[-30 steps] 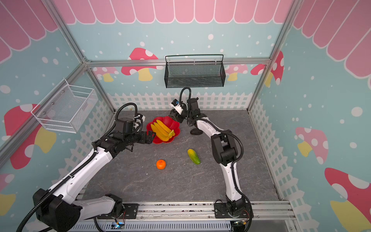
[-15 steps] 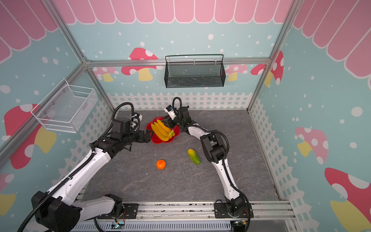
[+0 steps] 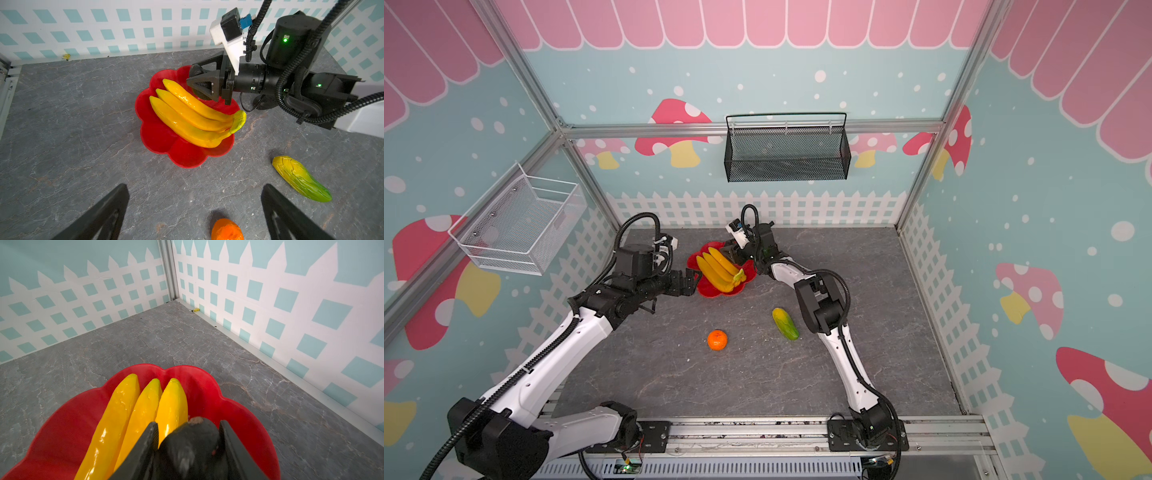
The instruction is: Place and organize the fake fruits in the fruit bowl
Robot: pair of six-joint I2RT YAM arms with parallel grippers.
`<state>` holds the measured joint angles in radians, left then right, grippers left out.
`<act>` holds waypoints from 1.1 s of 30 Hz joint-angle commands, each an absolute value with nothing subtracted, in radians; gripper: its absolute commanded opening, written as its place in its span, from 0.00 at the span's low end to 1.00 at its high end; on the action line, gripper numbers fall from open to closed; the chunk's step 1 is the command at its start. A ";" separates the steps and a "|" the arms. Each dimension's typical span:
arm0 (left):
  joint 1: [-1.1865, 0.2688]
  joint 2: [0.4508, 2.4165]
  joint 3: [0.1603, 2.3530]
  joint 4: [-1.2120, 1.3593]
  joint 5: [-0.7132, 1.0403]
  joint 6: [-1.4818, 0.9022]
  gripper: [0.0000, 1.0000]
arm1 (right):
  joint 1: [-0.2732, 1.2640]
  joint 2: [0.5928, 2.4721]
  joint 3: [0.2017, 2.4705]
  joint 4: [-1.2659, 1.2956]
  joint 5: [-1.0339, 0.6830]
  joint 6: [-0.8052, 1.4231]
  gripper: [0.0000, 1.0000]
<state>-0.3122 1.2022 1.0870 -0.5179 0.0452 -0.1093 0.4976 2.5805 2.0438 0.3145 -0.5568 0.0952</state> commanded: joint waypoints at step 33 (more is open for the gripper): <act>-0.307 1.202 1.083 -0.506 0.157 -0.111 1.00 | 0.399 2.095 1.491 0.592 -0.373 0.075 0.73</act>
<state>-0.3115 1.2022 1.0870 -0.5182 0.0845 -0.1093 0.4732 2.2753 1.6341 0.4423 -0.4431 0.0654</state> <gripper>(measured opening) 0.994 0.722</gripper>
